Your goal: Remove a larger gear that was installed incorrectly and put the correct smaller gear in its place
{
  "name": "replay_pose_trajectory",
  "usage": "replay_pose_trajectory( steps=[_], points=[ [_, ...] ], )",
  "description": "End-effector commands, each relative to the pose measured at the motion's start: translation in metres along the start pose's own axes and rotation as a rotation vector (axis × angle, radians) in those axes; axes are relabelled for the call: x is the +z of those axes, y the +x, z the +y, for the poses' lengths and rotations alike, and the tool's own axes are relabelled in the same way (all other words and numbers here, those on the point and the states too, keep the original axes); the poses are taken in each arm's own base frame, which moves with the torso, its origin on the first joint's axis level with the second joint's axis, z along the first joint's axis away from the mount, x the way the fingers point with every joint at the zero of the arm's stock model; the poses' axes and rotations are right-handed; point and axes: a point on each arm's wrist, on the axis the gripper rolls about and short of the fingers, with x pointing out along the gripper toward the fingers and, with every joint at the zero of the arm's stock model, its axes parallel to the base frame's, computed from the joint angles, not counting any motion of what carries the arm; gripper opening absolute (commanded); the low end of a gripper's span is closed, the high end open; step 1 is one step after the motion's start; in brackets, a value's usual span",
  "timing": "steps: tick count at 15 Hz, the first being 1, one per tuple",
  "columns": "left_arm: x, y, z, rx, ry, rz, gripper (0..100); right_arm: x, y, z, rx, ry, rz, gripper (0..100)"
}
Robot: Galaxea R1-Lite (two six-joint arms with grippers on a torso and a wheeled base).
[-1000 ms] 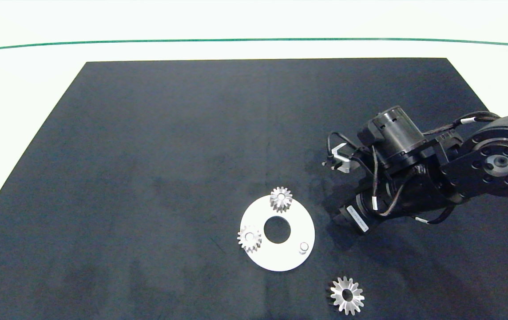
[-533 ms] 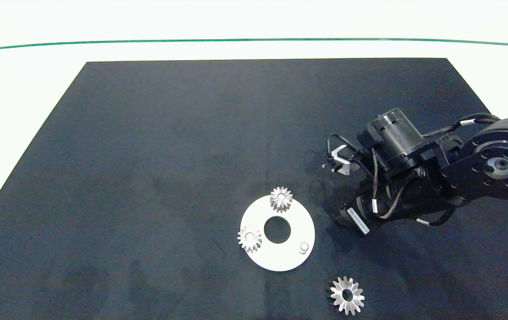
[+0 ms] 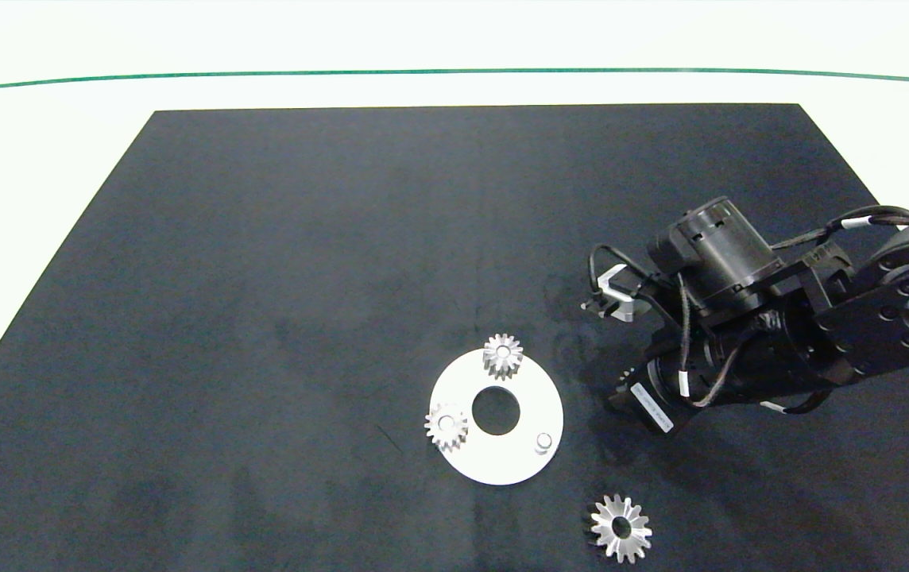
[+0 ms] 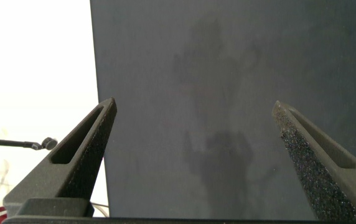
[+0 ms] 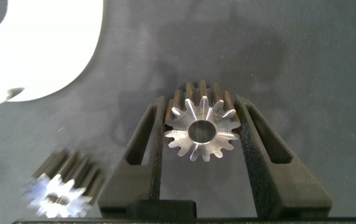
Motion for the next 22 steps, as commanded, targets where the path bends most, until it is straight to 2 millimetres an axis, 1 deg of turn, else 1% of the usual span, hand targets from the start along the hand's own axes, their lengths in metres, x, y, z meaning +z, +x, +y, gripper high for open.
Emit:
replay_pose_trajectory(
  steps=[1, 4, 7, 8, 9, 12, 14, 15, 16, 18, 22],
  points=[
    [0.000, 0.001, 0.000, 0.000, 0.001, 0.007, 100, 0.005, -0.019, 0.001, 0.000, -0.027, -0.064, 25],
    [0.000, 0.000, 0.000, 0.000, 0.001, 0.007, 100, 0.016, -0.026, 0.014, 0.027, -0.059, -0.110, 25],
    [0.000, 0.000, 0.000, 0.000, 0.001, 0.005, 100, 0.030, -0.033, 0.035, 0.064, -0.108, -0.158, 25],
    [0.000, 0.000, 0.000, 0.001, 0.001, 0.004, 100, 0.032, -0.033, 0.038, 0.069, -0.117, -0.159, 25],
    [0.000, 0.001, 0.000, -0.001, 0.001, 0.006, 100, 0.038, -0.036, 0.047, 0.085, -0.140, -0.158, 25],
    [0.000, 0.001, 0.000, 0.000, 0.001, 0.008, 100, 0.047, -0.032, 0.061, 0.108, -0.175, -0.149, 25],
    [0.000, 0.000, 0.000, 0.000, 0.001, 0.005, 100, 0.051, -0.035, 0.068, 0.123, -0.202, -0.136, 25],
    [0.000, 0.000, 0.000, 0.000, 0.001, 0.005, 100, 0.052, -0.035, 0.069, 0.124, -0.204, -0.133, 25],
    [0.000, 0.000, 0.000, 0.001, 0.001, 0.002, 100, 0.049, -0.040, 0.074, 0.139, -0.234, -0.080, 25],
    [0.001, 0.000, 0.000, 0.002, 0.001, -0.001, 100, 0.046, -0.043, 0.077, 0.147, -0.249, -0.066, 25],
    [0.001, -0.001, 0.000, 0.004, 0.000, -0.008, 100, 0.036, -0.032, 0.080, 0.152, -0.260, -0.005, 25]
  ],
)
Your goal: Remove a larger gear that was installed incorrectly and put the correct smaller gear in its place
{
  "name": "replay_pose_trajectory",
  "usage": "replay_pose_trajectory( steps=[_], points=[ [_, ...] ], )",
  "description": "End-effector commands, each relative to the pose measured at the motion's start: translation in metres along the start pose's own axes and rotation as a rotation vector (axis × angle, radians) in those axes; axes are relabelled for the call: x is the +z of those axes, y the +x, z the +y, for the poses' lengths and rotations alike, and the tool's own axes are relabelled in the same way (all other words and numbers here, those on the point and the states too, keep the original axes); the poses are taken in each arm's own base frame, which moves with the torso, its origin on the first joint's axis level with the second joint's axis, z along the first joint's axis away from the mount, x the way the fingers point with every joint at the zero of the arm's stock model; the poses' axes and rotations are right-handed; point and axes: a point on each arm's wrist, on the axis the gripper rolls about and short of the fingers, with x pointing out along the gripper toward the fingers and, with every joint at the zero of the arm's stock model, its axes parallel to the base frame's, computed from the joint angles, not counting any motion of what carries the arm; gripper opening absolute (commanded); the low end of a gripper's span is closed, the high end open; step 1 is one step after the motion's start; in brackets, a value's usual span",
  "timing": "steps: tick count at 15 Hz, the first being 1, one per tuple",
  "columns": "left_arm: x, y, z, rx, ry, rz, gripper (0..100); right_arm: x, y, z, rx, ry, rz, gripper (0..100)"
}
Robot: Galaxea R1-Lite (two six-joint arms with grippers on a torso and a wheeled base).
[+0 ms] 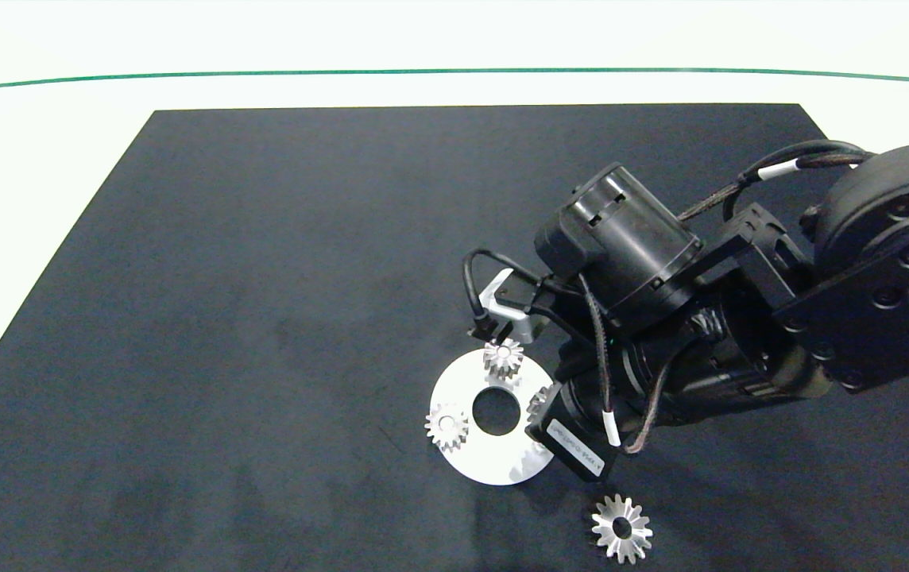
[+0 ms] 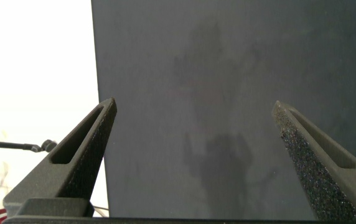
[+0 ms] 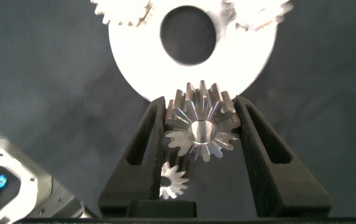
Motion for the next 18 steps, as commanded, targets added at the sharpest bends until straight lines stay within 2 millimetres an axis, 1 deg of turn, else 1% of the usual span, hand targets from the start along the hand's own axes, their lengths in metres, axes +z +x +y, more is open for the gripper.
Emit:
replay_pose_trajectory(
  steps=[1, 4, 5, 6, 9, 18],
  points=[
    [-0.001, 0.000, 0.000, -0.002, 0.003, 0.007, 100, -0.006, 0.009, 0.003, 0.007, -0.005, 0.043, 25],
    [-0.001, 0.000, 0.000, -0.002, 0.002, 0.007, 100, -0.006, 0.016, 0.004, 0.011, 0.001, 0.059, 25],
    [0.000, 0.000, 0.000, 0.000, 0.002, 0.003, 100, -0.004, 0.024, 0.006, 0.014, -0.003, 0.070, 25],
    [-0.001, -0.001, 0.000, 0.001, 0.002, 0.001, 100, -0.004, 0.027, 0.007, 0.016, -0.004, 0.076, 25],
    [0.000, 0.000, 0.000, -0.001, 0.003, 0.002, 100, -0.003, 0.029, 0.011, 0.020, -0.008, 0.079, 25],
    [0.000, -0.001, 0.000, 0.001, 0.001, -0.002, 100, -0.003, 0.030, 0.010, 0.015, -0.012, 0.081, 25]
  ],
)
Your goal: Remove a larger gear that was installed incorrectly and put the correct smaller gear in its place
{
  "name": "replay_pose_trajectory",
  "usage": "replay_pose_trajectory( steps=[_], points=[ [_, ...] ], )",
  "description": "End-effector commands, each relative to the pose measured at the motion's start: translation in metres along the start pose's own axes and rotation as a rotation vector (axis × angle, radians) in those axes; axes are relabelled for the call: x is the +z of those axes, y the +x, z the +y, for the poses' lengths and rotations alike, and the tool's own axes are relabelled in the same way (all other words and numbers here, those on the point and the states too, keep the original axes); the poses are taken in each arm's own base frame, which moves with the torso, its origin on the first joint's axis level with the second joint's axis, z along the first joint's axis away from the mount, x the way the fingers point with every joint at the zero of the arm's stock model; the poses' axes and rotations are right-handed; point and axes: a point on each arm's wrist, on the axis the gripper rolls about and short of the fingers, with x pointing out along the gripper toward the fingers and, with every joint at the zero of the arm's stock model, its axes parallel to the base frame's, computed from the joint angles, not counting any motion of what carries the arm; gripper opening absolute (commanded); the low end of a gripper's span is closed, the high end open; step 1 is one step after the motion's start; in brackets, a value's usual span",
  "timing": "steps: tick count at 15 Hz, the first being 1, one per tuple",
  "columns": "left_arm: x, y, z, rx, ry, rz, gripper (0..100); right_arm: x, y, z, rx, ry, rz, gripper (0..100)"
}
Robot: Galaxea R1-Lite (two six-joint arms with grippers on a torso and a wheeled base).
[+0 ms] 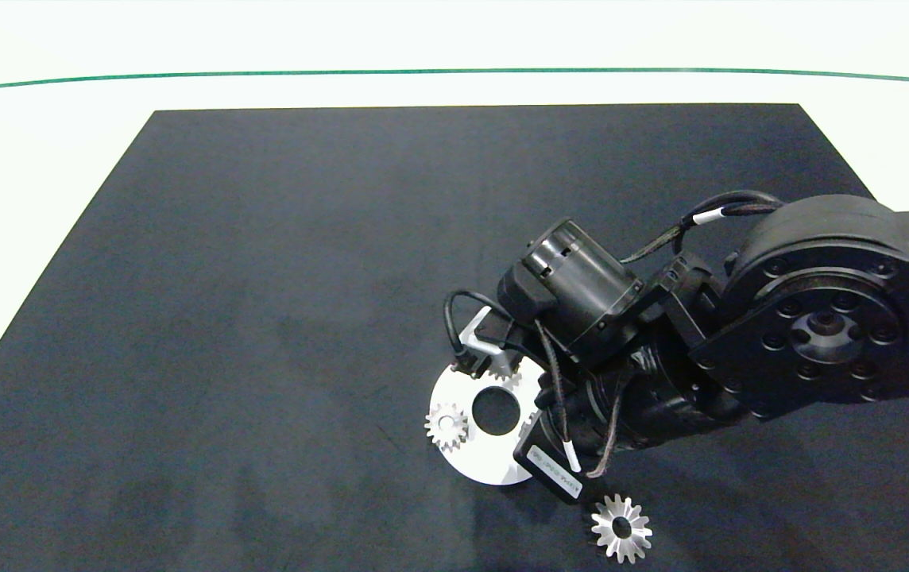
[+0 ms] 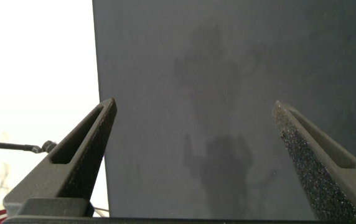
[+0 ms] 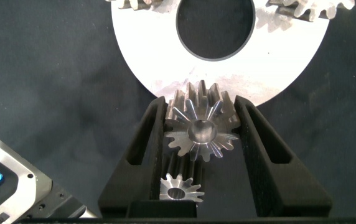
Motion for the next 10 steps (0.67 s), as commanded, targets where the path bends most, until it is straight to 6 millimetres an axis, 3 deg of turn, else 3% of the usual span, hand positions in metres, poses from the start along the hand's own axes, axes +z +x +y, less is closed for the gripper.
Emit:
replay_pose_trajectory(
  steps=[1, 10],
  points=[
    [-0.0005, -0.0001, -0.0001, -0.001, 0.002, 0.004, 100, -0.0004, 0.0004, 0.0001, -0.002, -0.004, 0.005, 25],
    [-0.0006, -0.0011, -0.0001, 0.000, 0.002, 0.000, 100, -0.0017, 0.0018, 0.0003, -0.039, -0.007, 0.020, 25]
  ],
)
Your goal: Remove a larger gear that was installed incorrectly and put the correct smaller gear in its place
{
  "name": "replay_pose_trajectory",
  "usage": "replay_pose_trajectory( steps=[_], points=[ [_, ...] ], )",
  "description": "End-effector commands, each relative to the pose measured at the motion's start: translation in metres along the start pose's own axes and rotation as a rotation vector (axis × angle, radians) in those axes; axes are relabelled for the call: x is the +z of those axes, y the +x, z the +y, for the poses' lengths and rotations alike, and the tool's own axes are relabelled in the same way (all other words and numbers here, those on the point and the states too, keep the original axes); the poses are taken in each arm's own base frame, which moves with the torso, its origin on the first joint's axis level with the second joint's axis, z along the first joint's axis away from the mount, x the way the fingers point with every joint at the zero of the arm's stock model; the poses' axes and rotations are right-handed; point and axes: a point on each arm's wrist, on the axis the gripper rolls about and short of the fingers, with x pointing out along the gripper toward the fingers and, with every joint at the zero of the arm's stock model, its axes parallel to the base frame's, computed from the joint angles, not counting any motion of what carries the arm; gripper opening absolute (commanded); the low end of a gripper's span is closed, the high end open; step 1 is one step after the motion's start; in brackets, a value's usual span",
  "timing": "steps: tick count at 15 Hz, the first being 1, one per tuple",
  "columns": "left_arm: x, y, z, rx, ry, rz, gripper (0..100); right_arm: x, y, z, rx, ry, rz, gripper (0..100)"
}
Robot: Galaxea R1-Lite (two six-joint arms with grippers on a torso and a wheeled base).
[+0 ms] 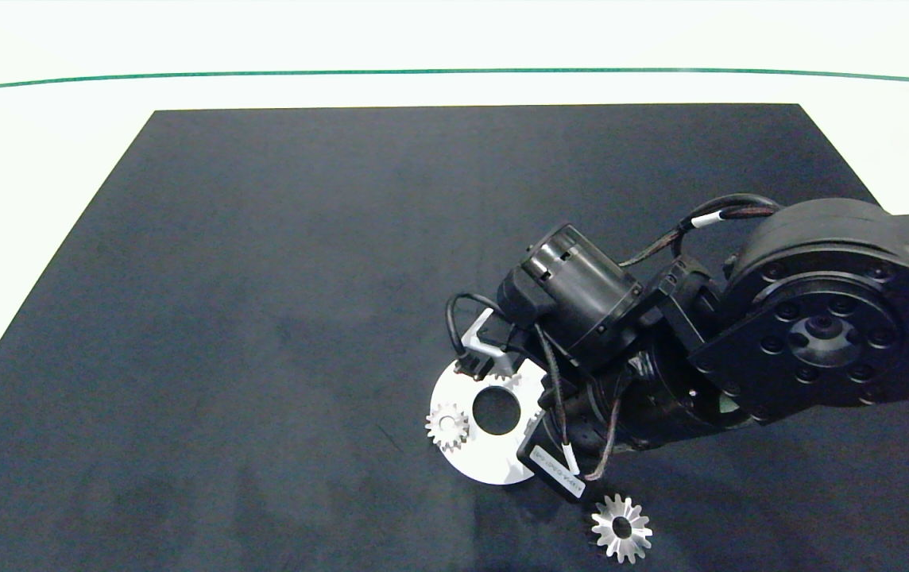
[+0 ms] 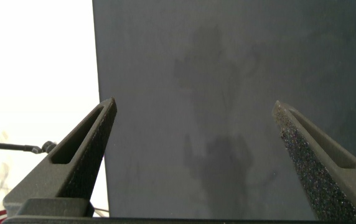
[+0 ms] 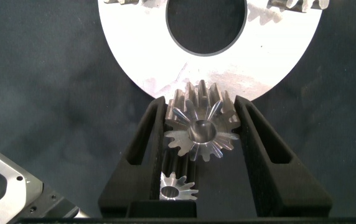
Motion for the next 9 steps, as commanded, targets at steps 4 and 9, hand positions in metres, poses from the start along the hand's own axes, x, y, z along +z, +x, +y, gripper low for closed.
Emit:
replay_pose_trajectory(
  steps=[4, 9],
  points=[
    [-0.0003, -0.0008, -0.0001, 0.000, 0.002, 0.001, 100, 0.0012, 0.0011, 0.0018, 0.001, -0.006, 0.002, 25],
    [-0.0001, 0.0002, 0.0000, -0.001, 0.002, 0.004, 100, 0.0009, 0.0002, 0.0017, 0.004, -0.004, 0.000, 100]
  ],
)
